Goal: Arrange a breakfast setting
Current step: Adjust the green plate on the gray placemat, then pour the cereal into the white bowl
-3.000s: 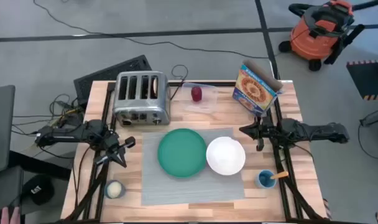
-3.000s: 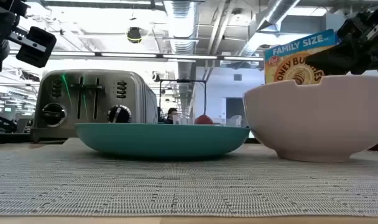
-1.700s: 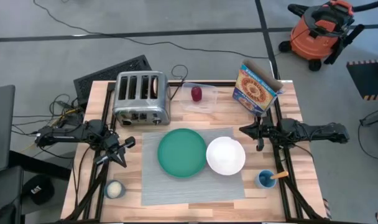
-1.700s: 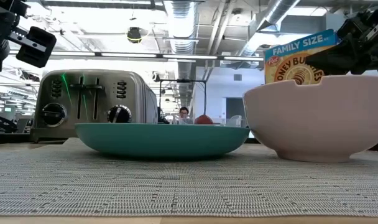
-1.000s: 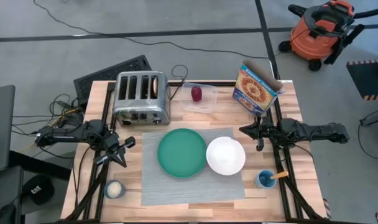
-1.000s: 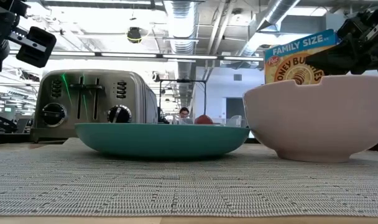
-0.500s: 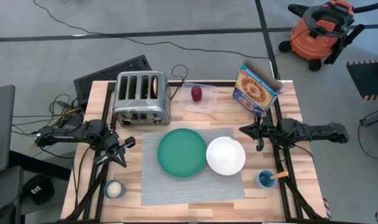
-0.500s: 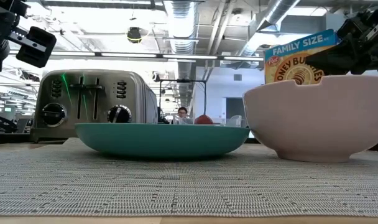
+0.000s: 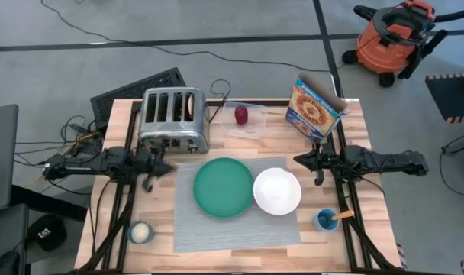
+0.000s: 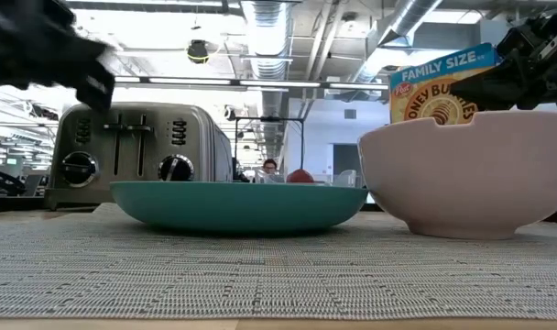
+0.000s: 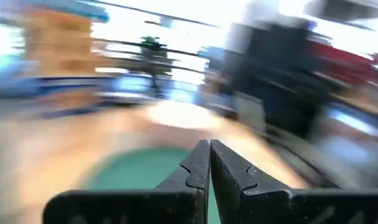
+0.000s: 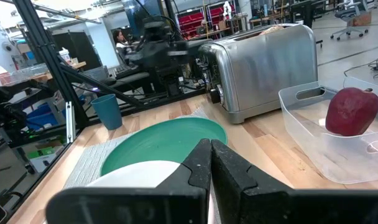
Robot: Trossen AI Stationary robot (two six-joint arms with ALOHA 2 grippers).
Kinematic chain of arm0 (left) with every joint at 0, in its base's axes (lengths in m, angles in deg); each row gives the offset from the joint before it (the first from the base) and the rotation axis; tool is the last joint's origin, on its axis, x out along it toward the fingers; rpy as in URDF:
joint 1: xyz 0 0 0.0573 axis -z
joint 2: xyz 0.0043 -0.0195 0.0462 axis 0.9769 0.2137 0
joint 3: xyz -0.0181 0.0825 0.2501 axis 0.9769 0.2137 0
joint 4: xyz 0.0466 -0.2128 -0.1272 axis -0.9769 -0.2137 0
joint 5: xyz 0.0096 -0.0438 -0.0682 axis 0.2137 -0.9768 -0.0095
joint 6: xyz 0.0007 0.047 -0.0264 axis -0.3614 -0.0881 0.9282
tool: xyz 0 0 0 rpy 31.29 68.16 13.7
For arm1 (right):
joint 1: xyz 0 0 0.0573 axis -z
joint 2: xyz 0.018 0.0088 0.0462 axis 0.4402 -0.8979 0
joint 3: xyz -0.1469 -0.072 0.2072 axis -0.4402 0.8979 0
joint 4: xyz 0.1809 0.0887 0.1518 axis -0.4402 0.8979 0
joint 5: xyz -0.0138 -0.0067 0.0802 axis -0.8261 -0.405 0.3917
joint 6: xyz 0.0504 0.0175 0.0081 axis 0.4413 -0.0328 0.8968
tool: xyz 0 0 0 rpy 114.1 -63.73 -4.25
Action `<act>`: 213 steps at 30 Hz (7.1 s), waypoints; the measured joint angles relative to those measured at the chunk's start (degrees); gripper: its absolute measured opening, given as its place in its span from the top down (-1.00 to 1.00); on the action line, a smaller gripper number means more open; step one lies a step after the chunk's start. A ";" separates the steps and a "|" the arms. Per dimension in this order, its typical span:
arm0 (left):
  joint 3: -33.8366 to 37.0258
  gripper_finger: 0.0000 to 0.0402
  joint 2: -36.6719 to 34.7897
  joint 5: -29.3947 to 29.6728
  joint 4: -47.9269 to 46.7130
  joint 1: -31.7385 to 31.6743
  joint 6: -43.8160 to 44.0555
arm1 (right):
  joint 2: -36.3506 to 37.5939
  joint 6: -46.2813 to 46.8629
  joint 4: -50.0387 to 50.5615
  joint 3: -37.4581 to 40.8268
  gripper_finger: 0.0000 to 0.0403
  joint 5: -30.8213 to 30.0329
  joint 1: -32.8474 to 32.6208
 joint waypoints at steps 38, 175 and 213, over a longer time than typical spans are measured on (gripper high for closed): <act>-12.56 1.00 26.82 19.16 23.09 0.00 2.78 | 0.00 -2.47 -0.04 -0.02 0.81 -0.04 0.50; -66.49 0.68 102.25 2.58 -51.20 30.96 12.30 | -0.04 9.35 -1.01 0.22 0.81 0.16 -0.81; -70.47 0.19 76.86 19.93 -51.62 22.57 -12.03 | -25.35 -1.15 24.55 -47.97 -0.34 -6.35 -0.68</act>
